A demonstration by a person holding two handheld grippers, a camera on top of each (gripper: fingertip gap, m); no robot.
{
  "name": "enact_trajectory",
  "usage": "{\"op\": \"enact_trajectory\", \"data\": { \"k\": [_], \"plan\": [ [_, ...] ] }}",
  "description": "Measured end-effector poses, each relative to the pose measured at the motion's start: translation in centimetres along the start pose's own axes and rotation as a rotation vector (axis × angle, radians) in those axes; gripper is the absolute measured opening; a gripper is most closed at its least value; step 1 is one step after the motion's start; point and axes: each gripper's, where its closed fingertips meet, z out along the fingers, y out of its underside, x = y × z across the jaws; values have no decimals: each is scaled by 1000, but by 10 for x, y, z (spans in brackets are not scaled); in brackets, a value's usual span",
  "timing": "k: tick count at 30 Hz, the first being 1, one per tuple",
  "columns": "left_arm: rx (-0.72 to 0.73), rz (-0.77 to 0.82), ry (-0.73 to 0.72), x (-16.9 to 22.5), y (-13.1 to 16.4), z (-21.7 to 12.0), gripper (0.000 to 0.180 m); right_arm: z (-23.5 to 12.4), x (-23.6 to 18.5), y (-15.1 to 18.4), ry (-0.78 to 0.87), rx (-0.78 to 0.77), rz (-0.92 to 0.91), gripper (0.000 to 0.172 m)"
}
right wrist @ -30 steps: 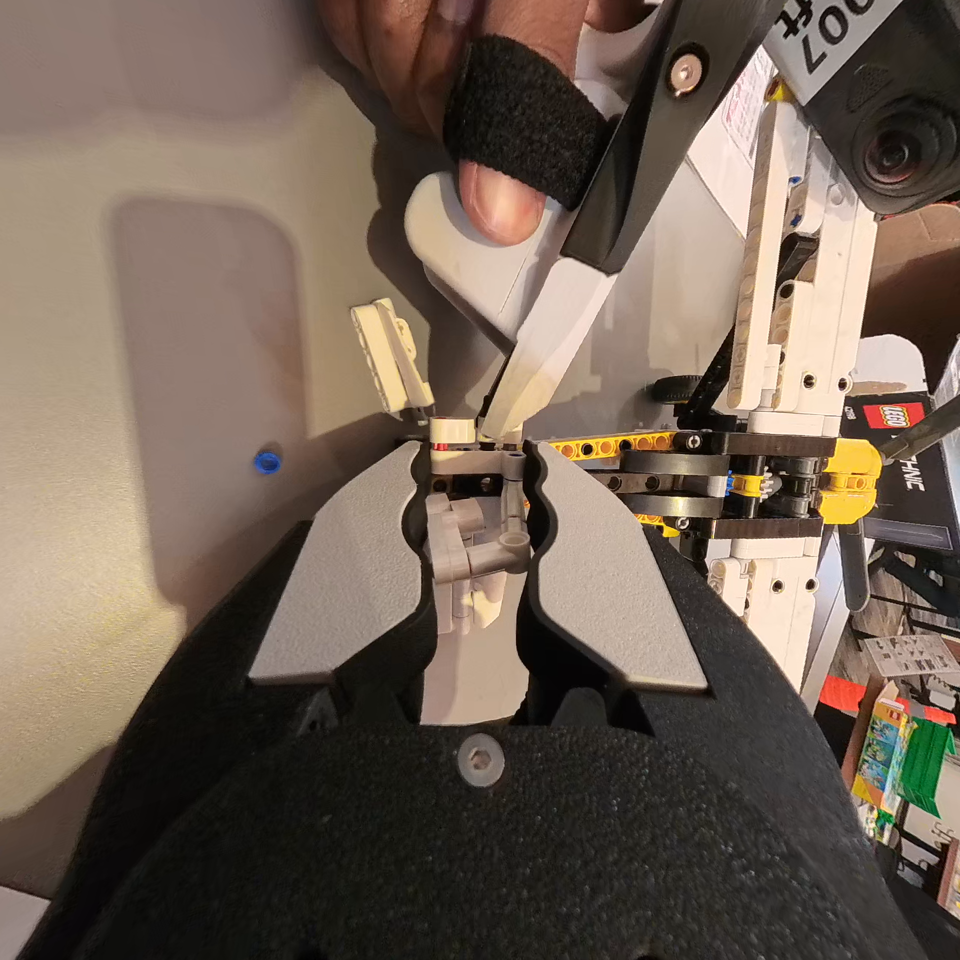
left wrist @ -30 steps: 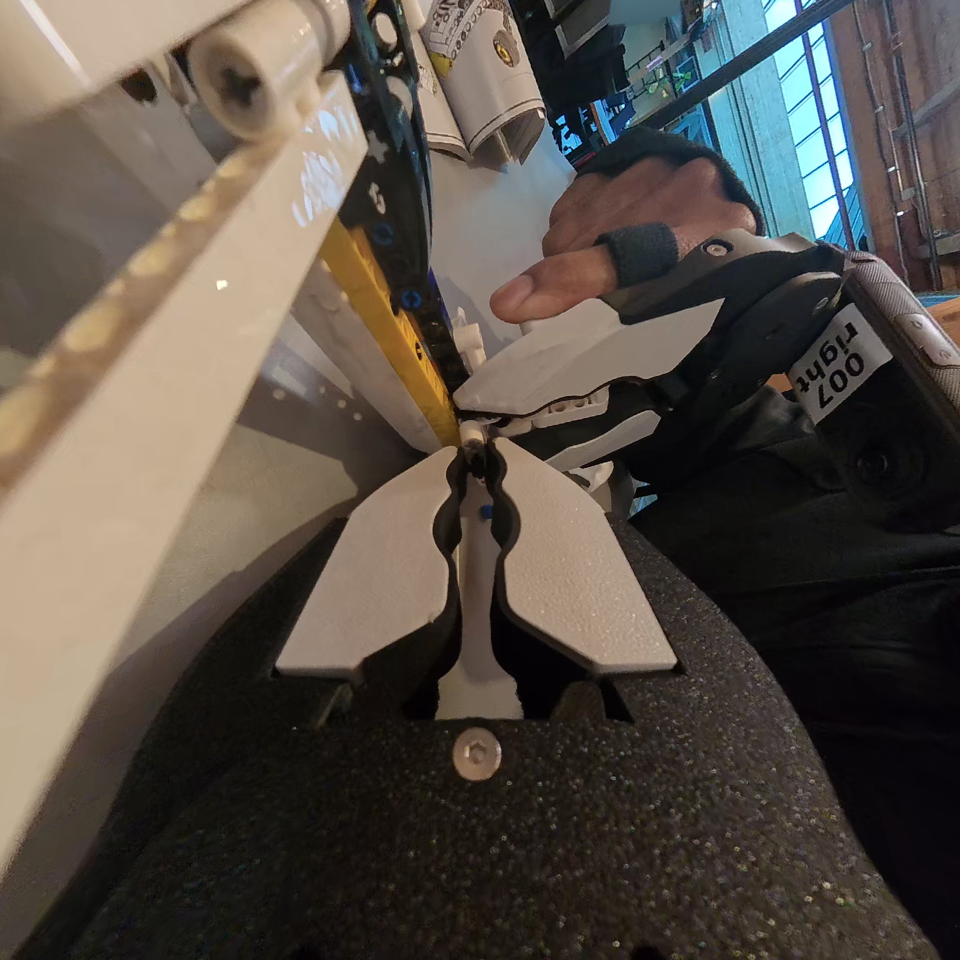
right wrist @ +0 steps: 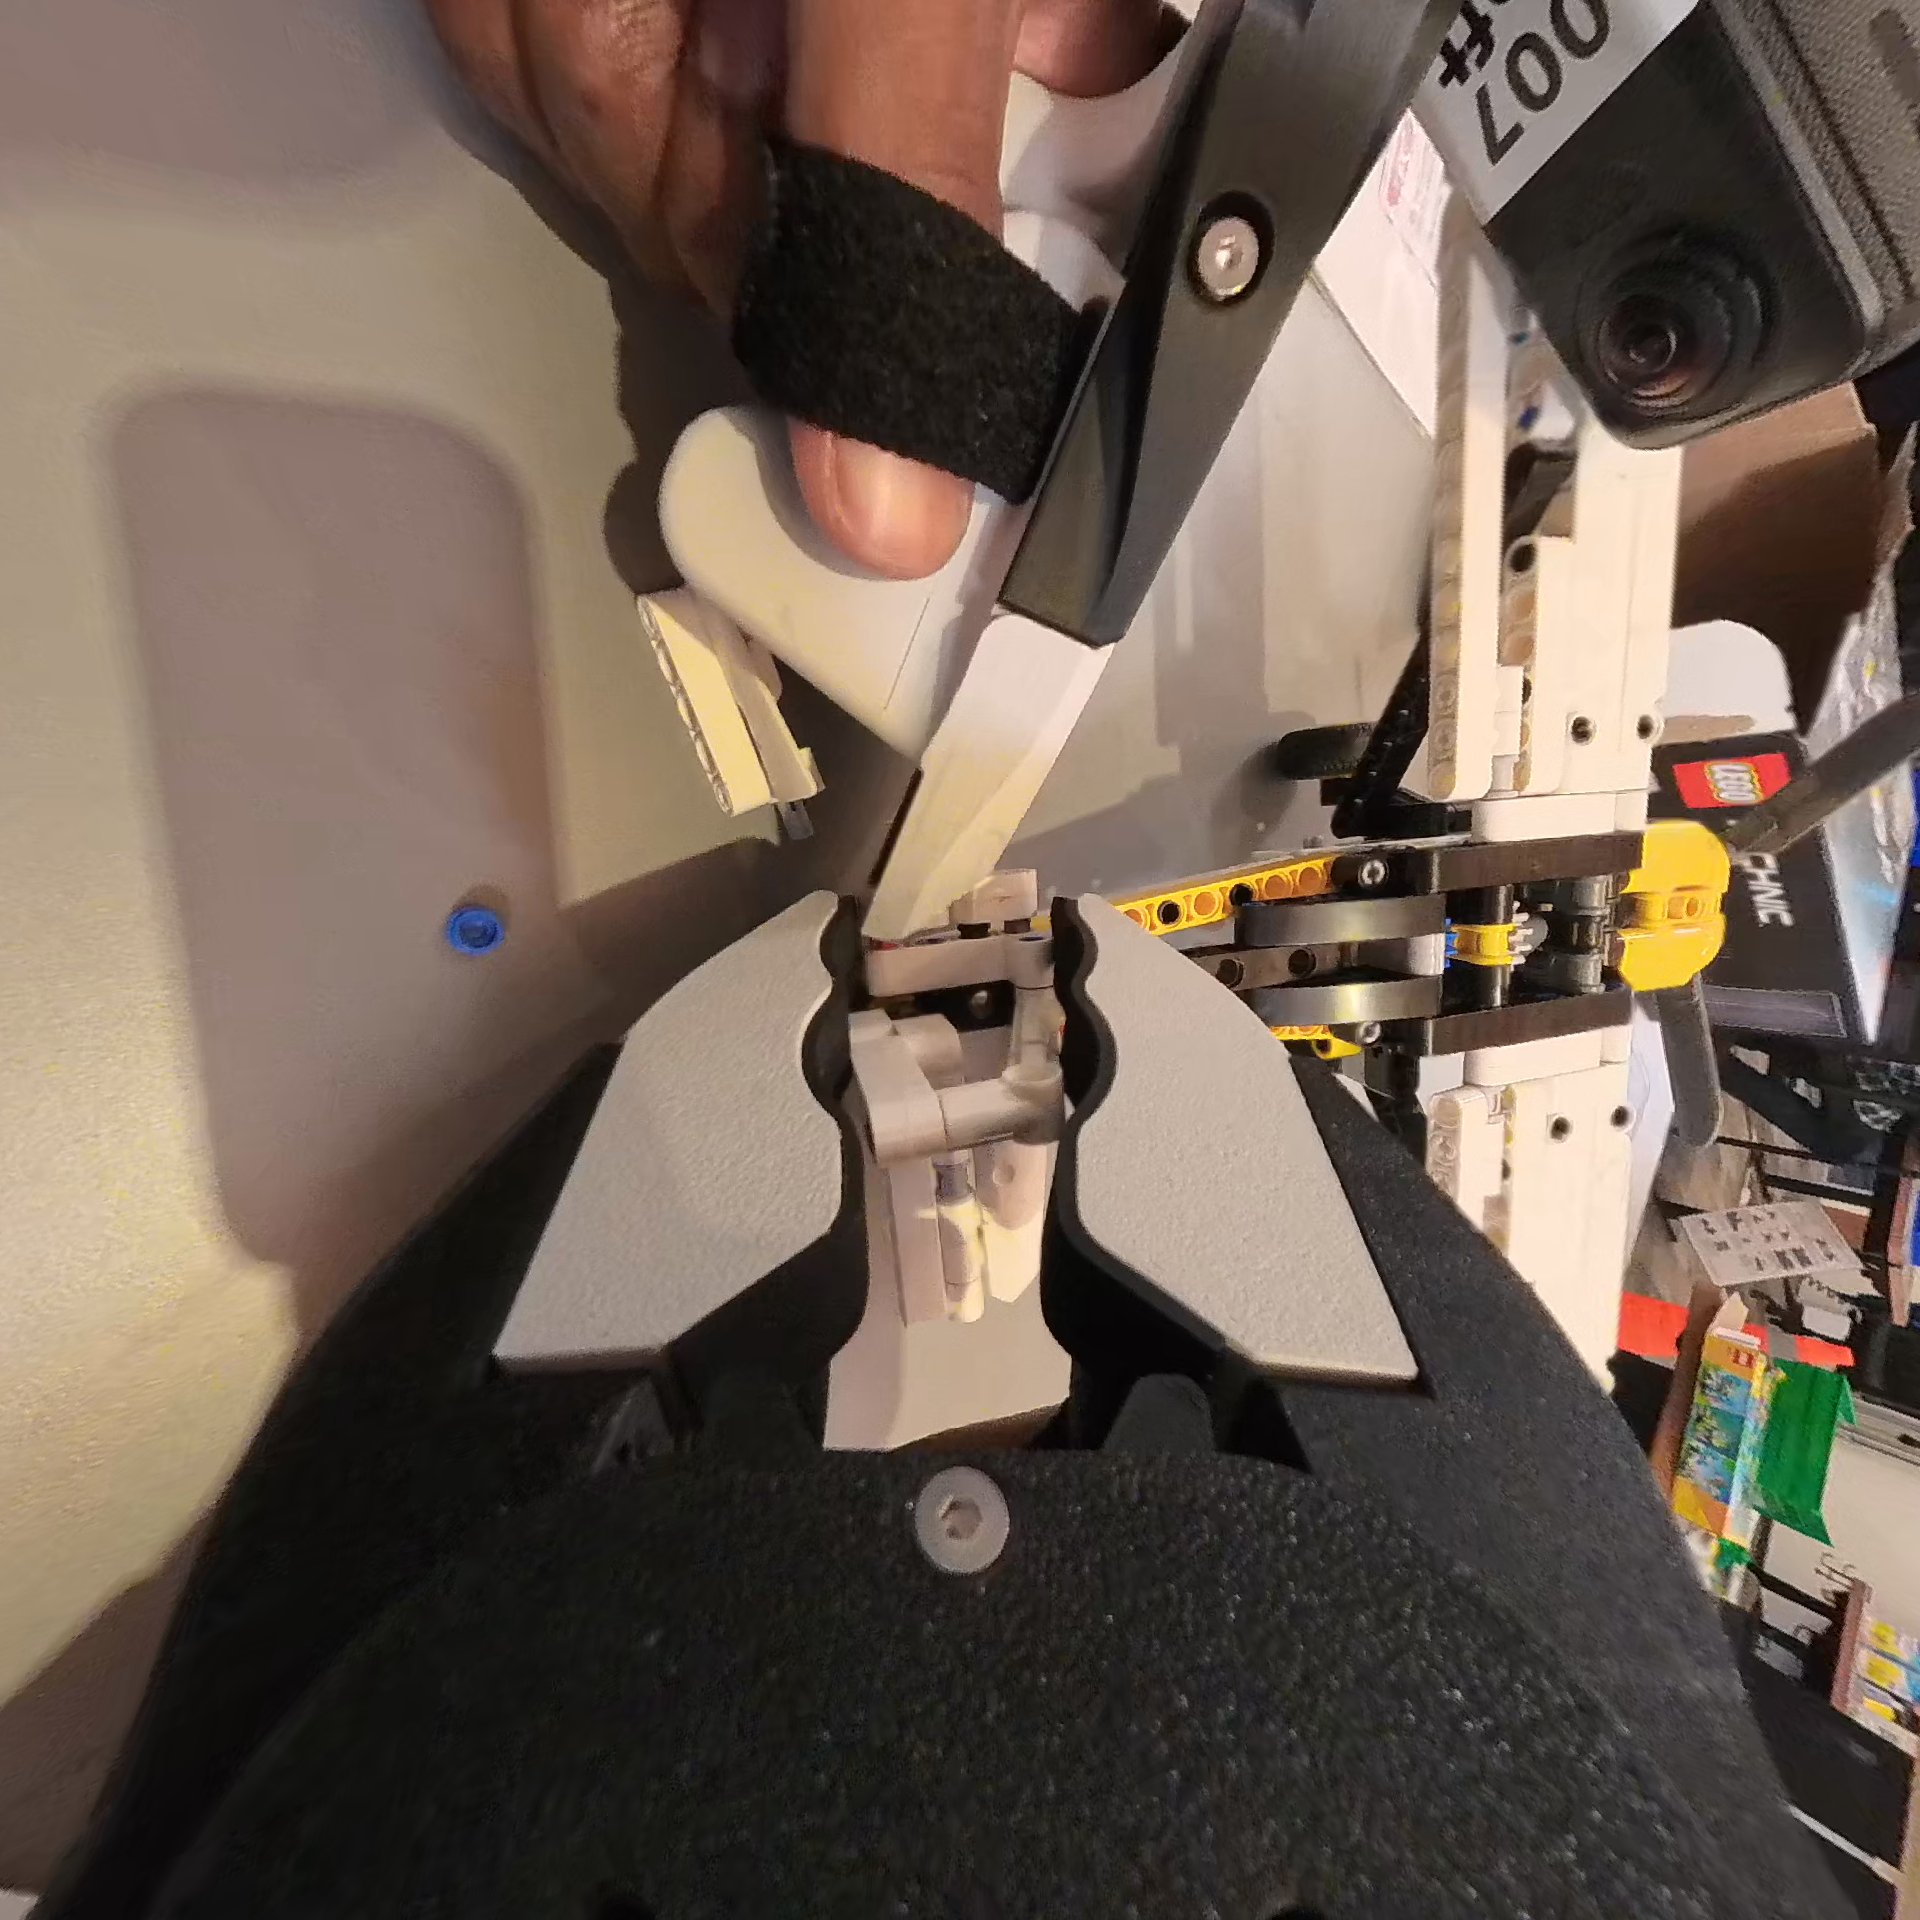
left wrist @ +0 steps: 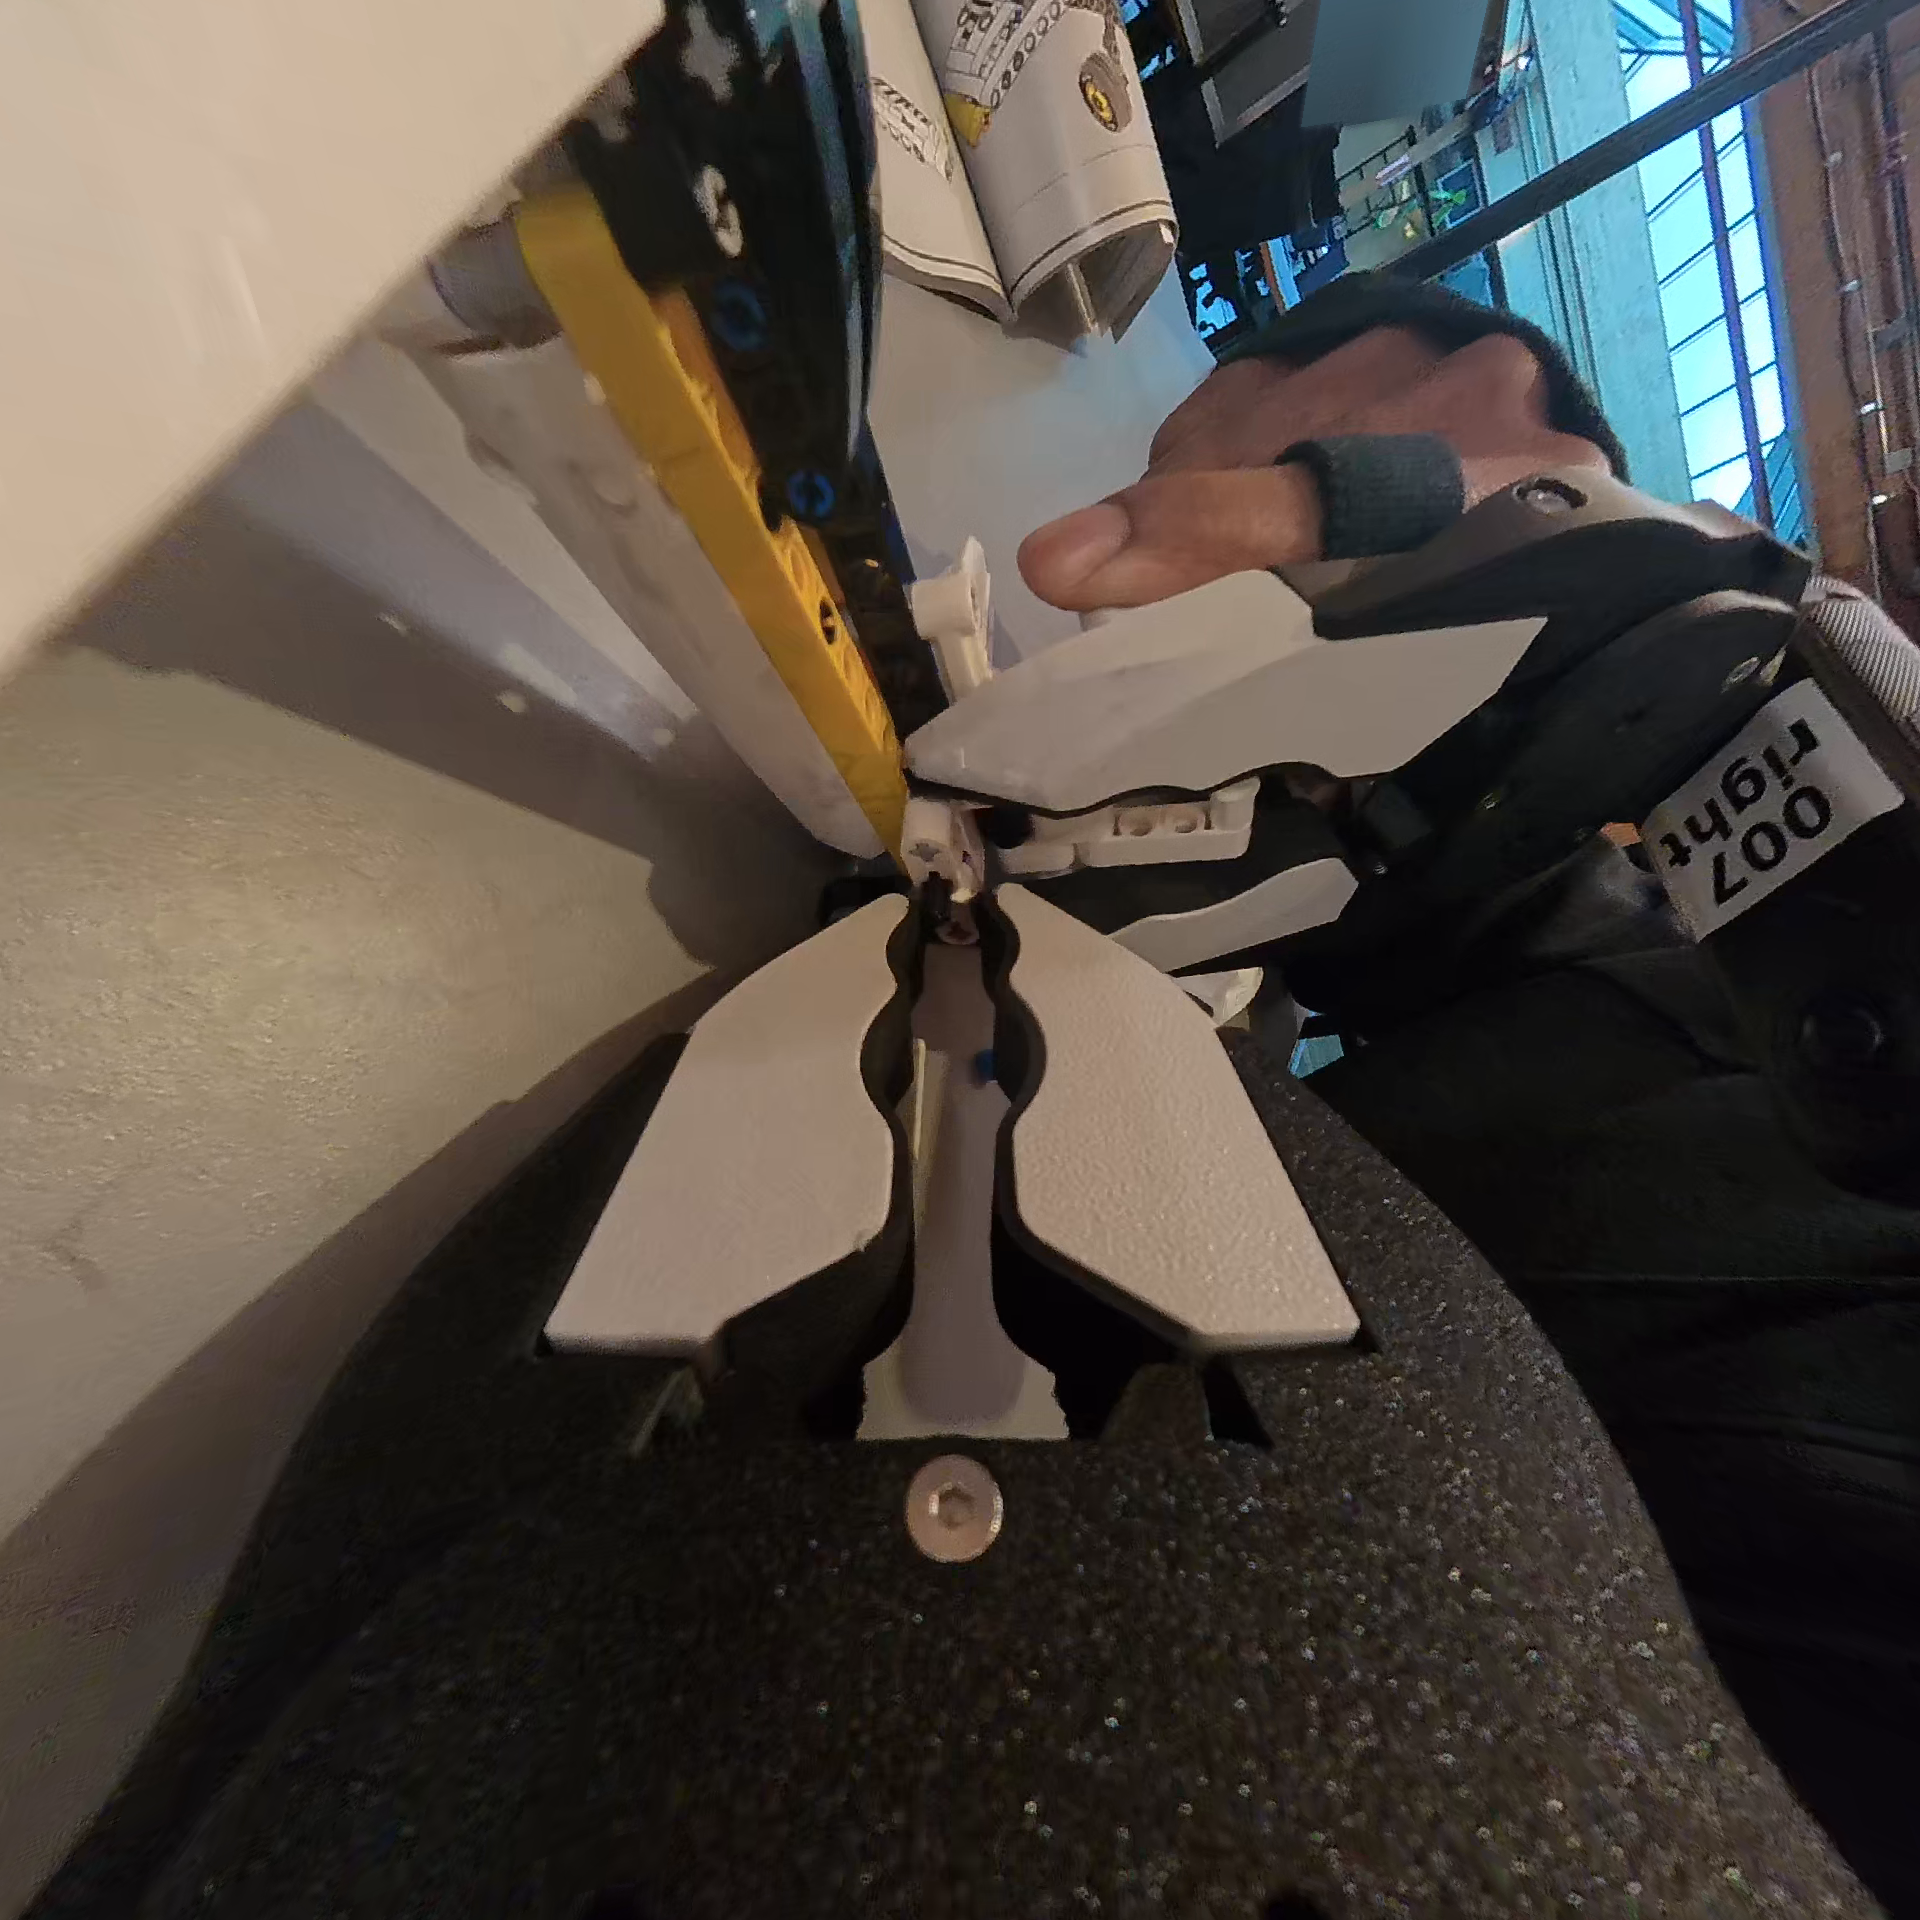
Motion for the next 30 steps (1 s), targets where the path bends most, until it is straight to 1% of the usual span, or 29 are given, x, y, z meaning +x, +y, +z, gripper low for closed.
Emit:
{"op": "enact_trajectory", "data": {
  "k": [12, 16, 21, 26, 27, 28, 29, 30],
  "plan": [
    [17, -23, -1, -2, -6, 3, 11, 0, 1, 5, 5, -15, -12, 37],
    [8, 25, -18, -2, -3, -1, 10, 0, 2, 6, -10, -13, -41, 36],
    [-44, 93, -13, -1, 2, -4, 9, 0, 1, 6, -32, 7, -37, 36],
    [-73, 92, 21, 0, 4, -6, 9, 0, 0, 5, -37, 2, -38, 36],
    [-87, 83, 9, -3, 6, -8, 9, 0, 3, 13, -30, -27, -42, 35],
    [-111, 111, -71, -17, 8, -16, 8, -3, 9, 32, -15, -90, -49, 36],
    [-75, 108, -101, -25, 4, -31, 8, -7, 14, 45, -8, -121, -45, 36],
    [-35, 60, -102, -31, 1, -43, 8, -9, 16, 50, 0, -116, -36, 35]
  ]
}}
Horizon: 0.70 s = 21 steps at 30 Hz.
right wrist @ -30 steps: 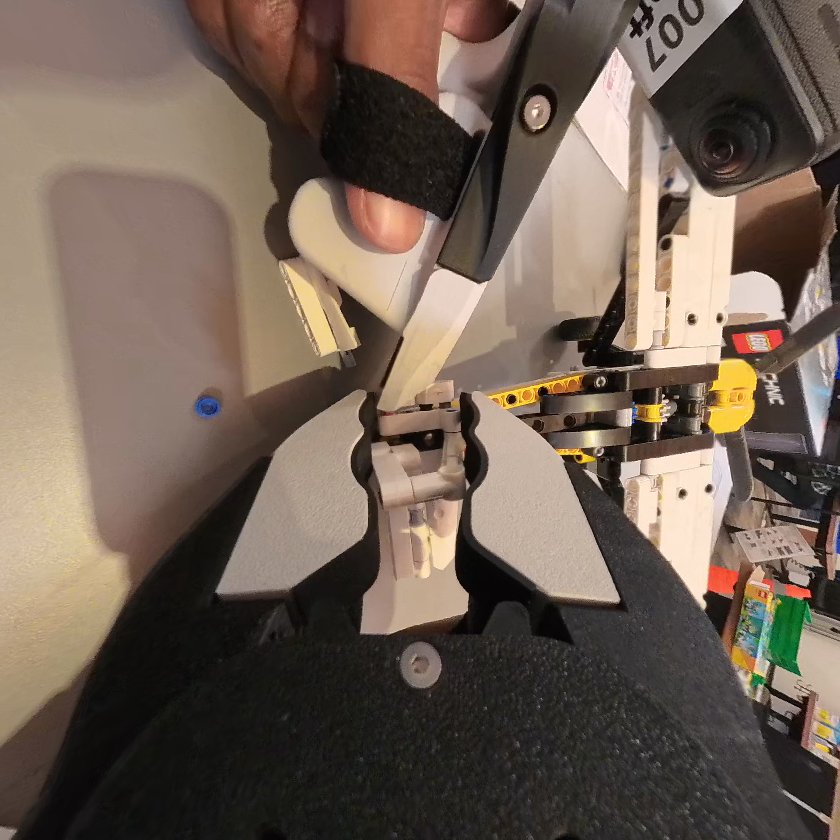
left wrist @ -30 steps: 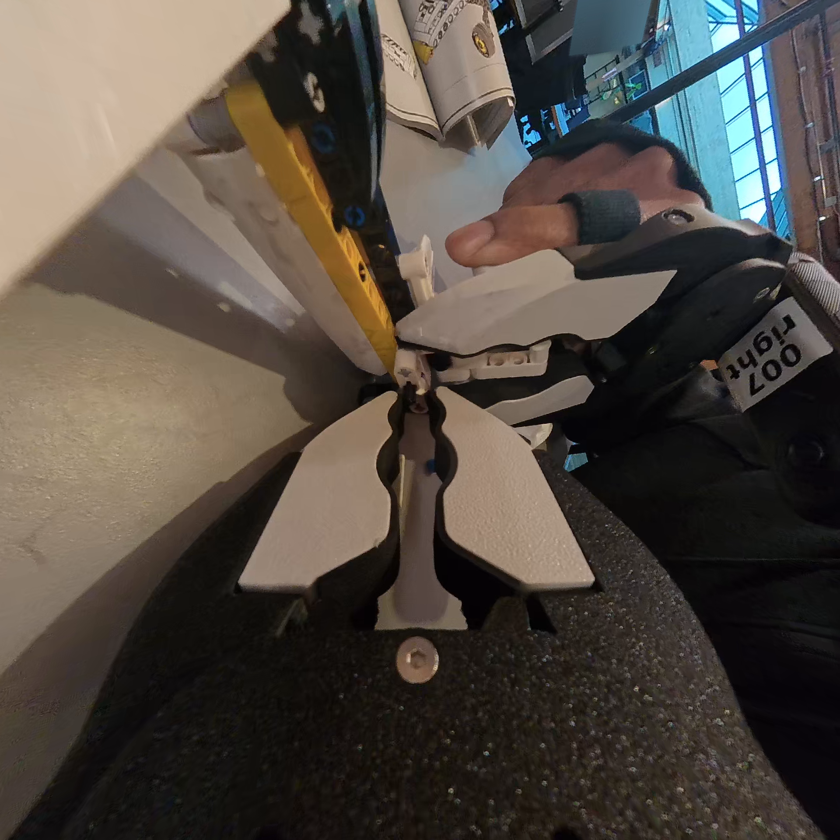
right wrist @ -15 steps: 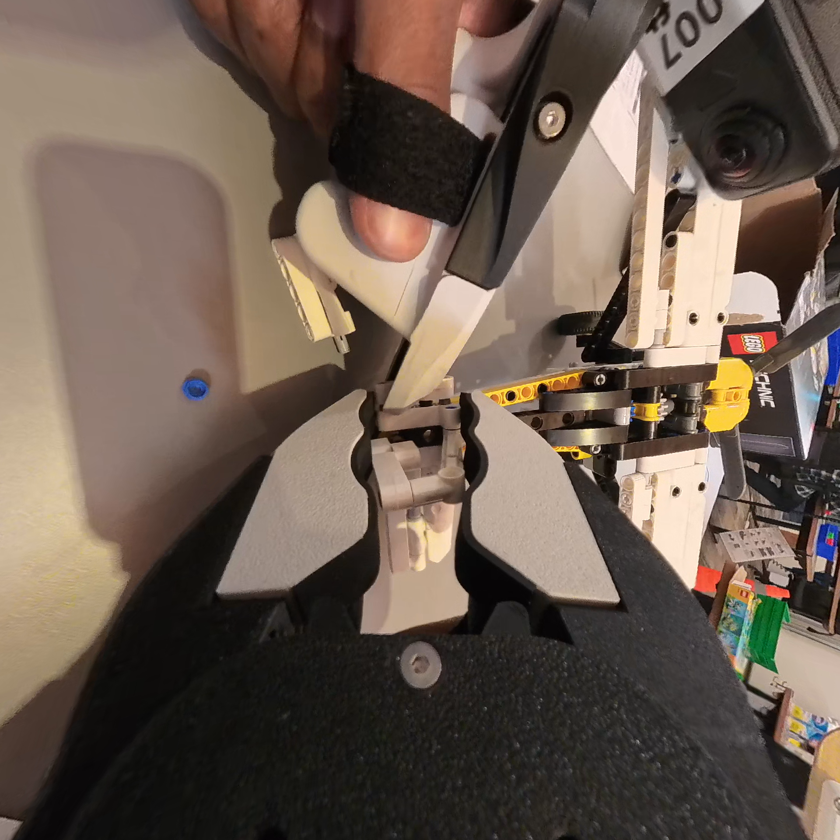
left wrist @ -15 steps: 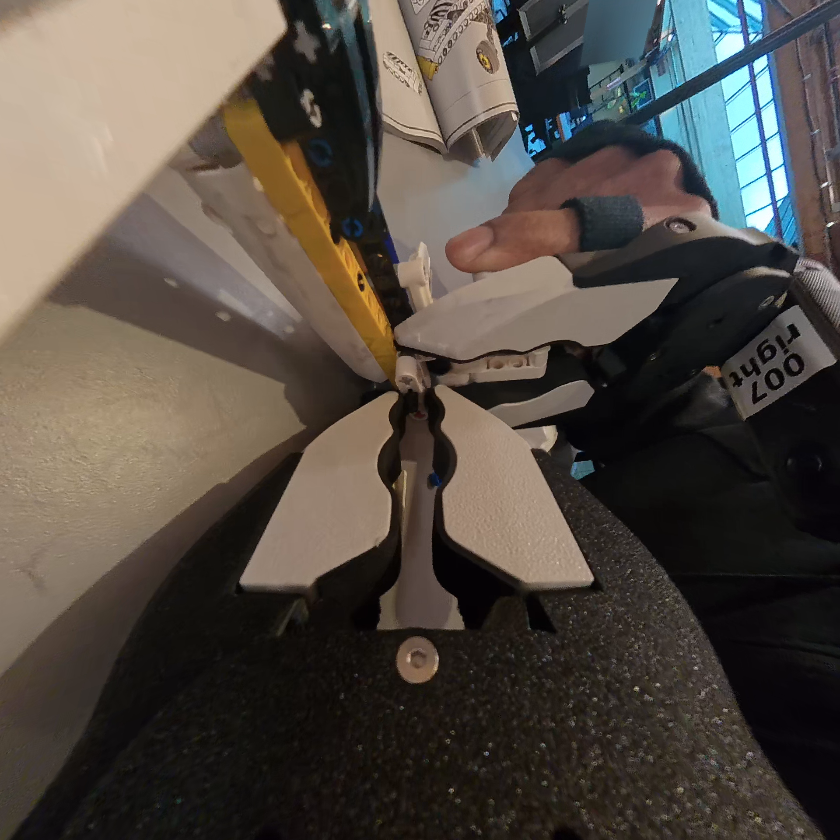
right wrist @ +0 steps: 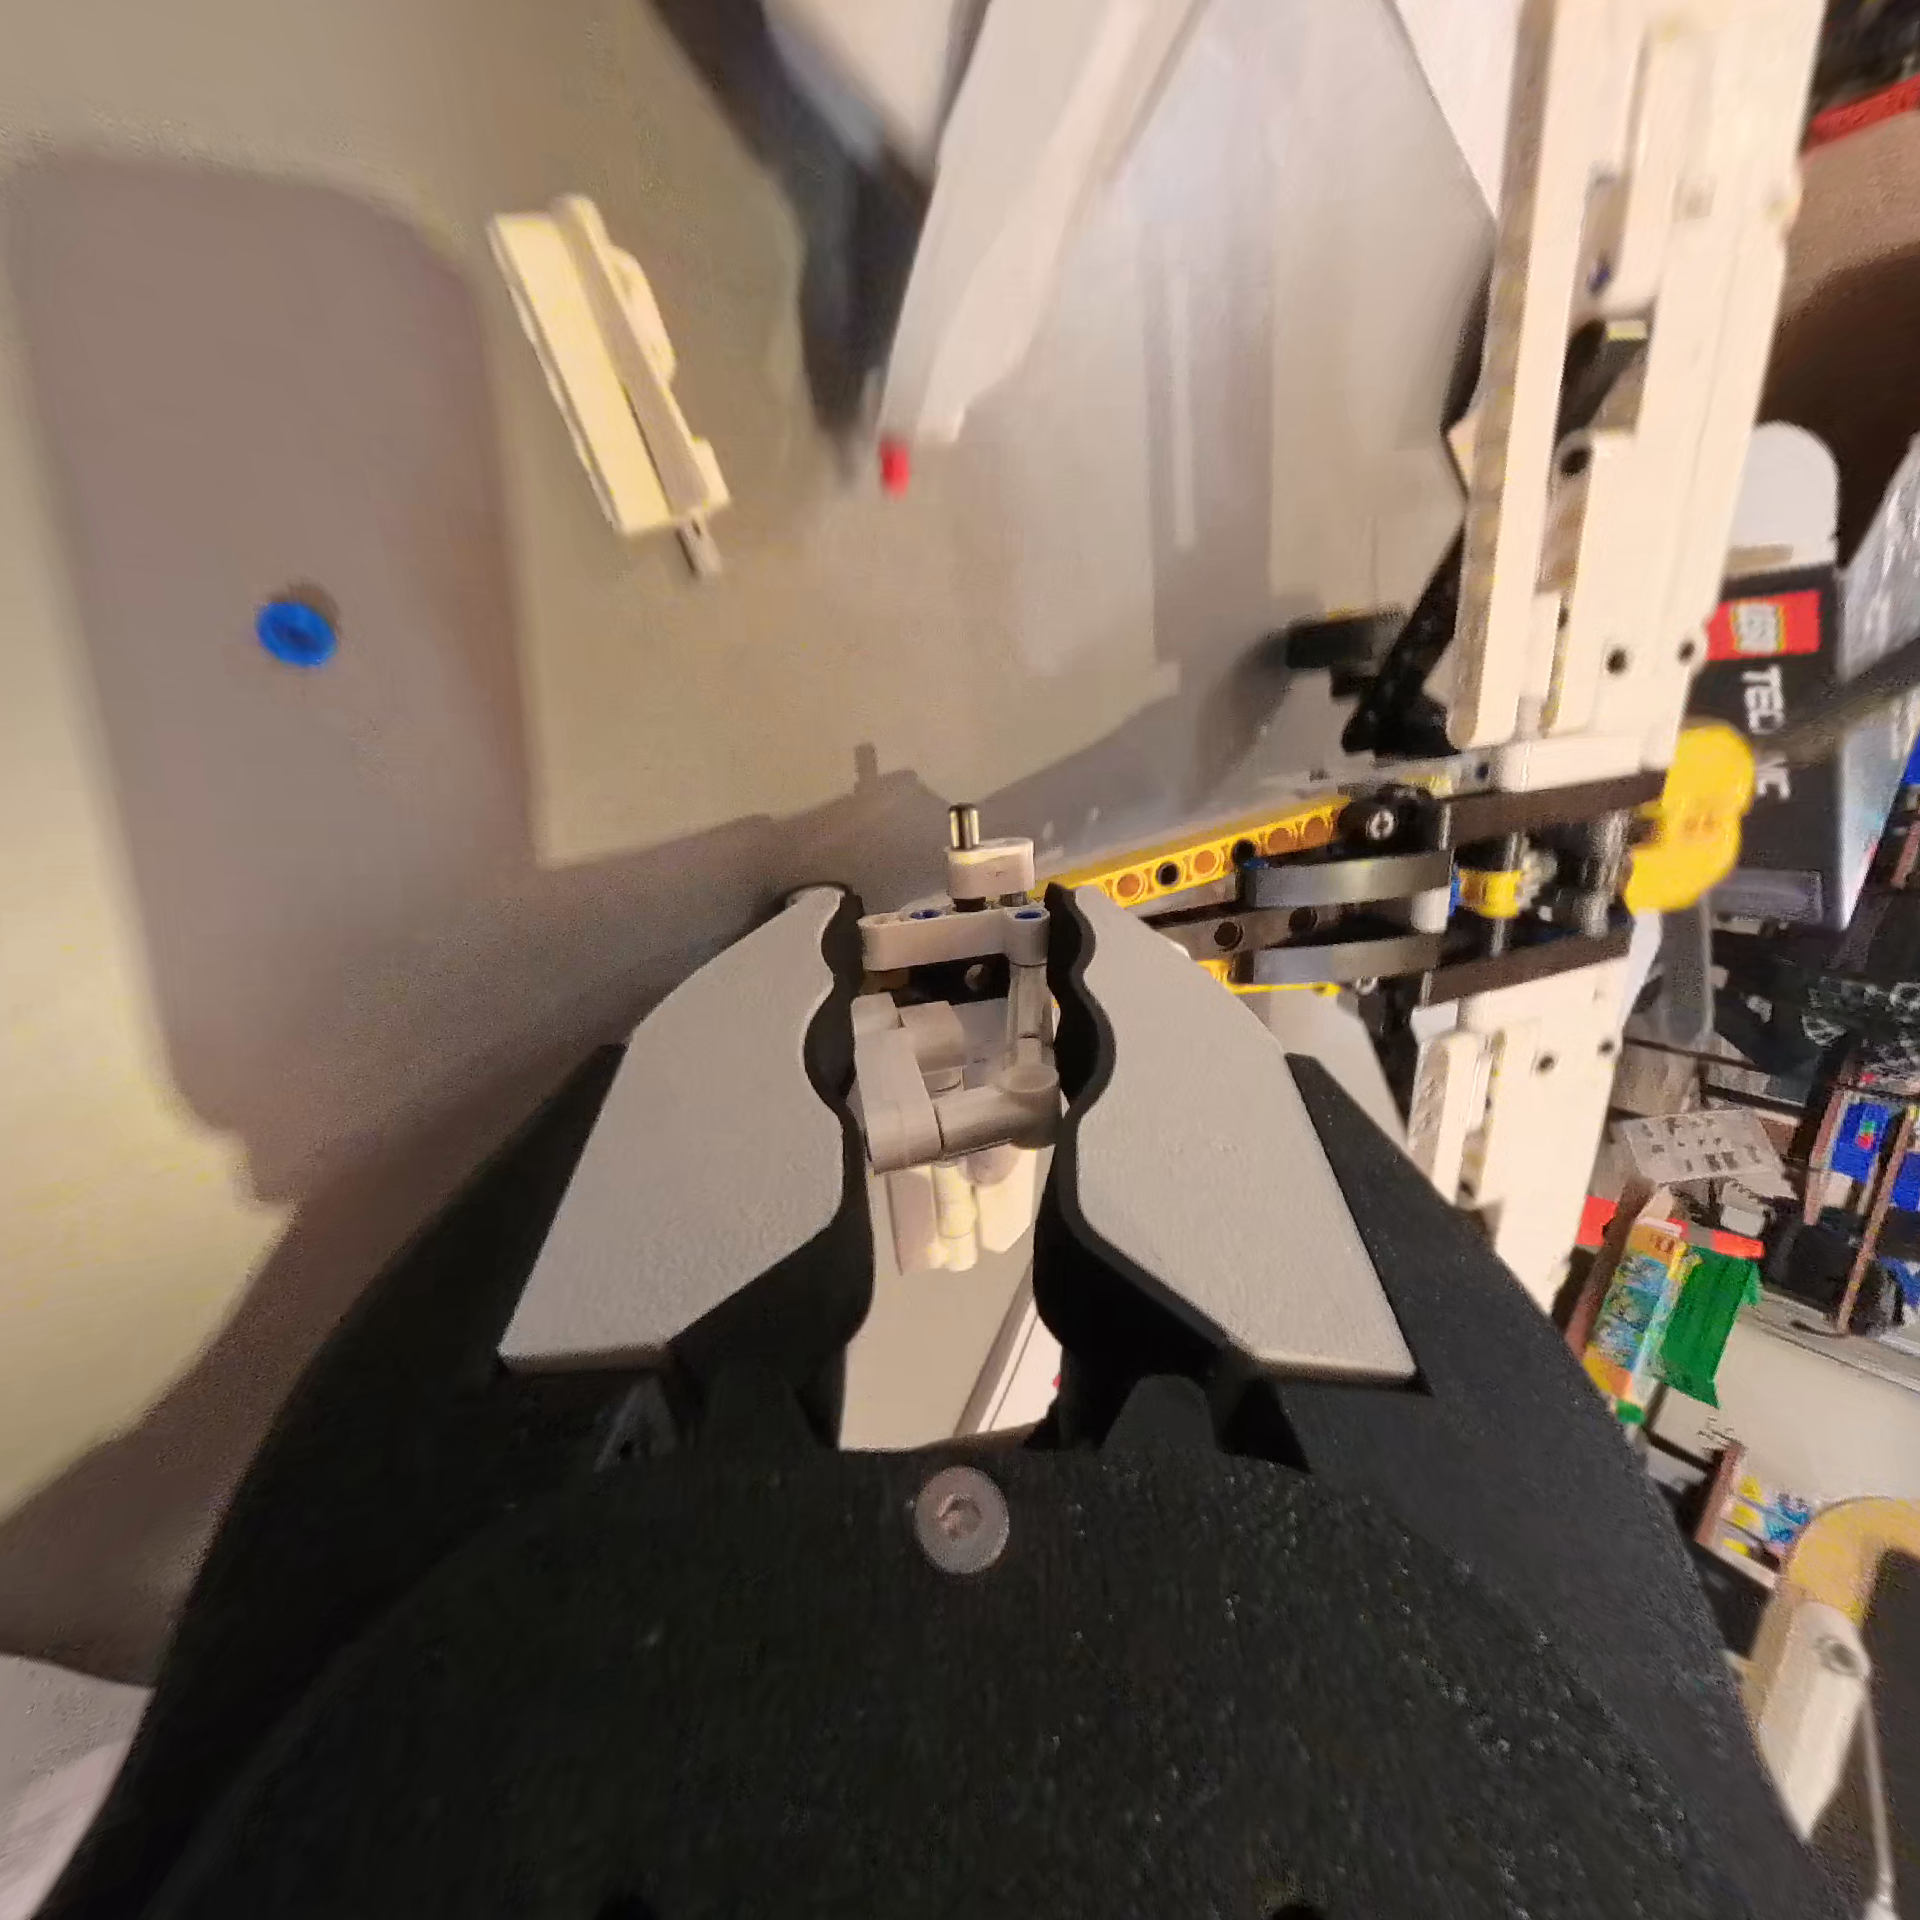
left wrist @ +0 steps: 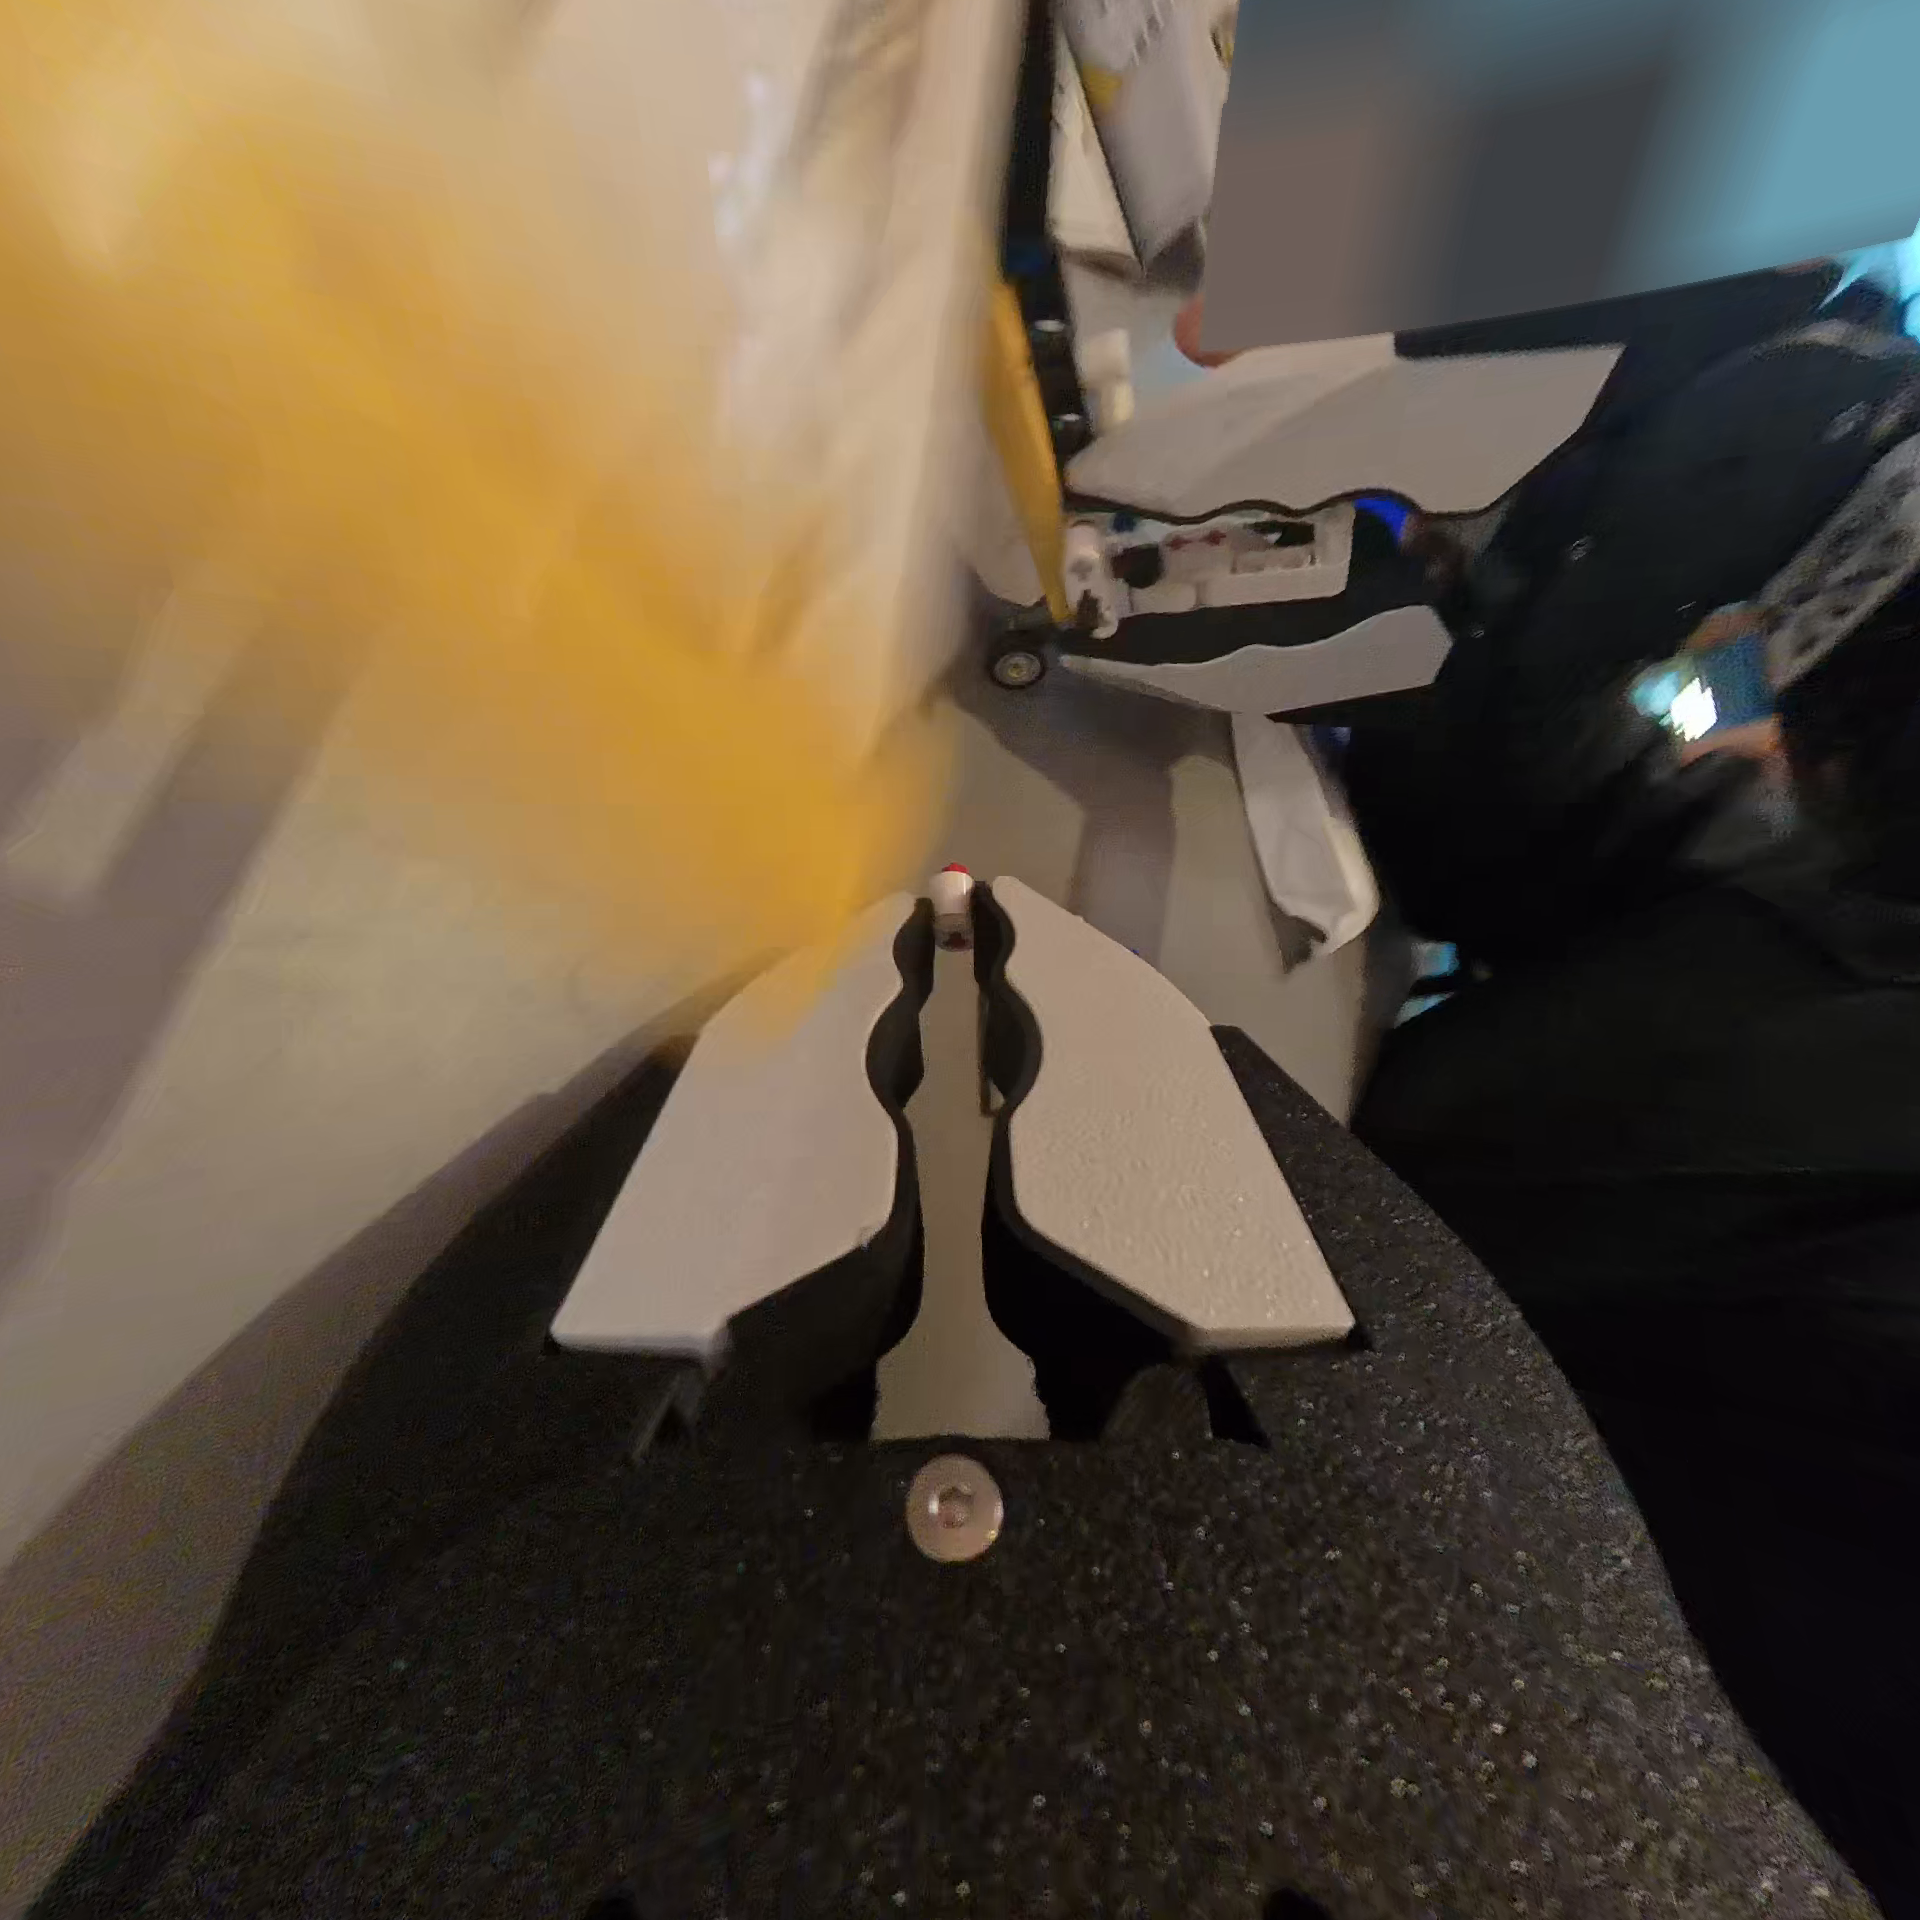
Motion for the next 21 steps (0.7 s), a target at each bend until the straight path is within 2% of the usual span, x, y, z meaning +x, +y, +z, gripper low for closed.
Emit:
{"op": "enact_trajectory", "data": {
  "k": [2, 5, 11, 14, 17, 21],
  "plan": [
    [-2, -18, 21, 1, 3, -5, 8, 1, 3, -3, 15, 3, -3, 35],
    [-36, 25, 58, 17, 10, 9, 8, 5, 4, -4, 8, 16, 5, 35],
    [-22, 21, 44, 19, 1, 24, 9, -2, 0, -8, 14, 43, 18, 35],
    [-24, 8, 37, 19, -3, 31, 22, -2, 0, -13, 21, 53, 20, 36],
    [28, -20, 52, 22, -14, 38, 33, 1, 2, -13, 28, 72, 27, 36],
    [114, -49, 81, 26, -33, 46, 32, 0, 1, -14, 37, 96, 55, 36]
  ]
}}
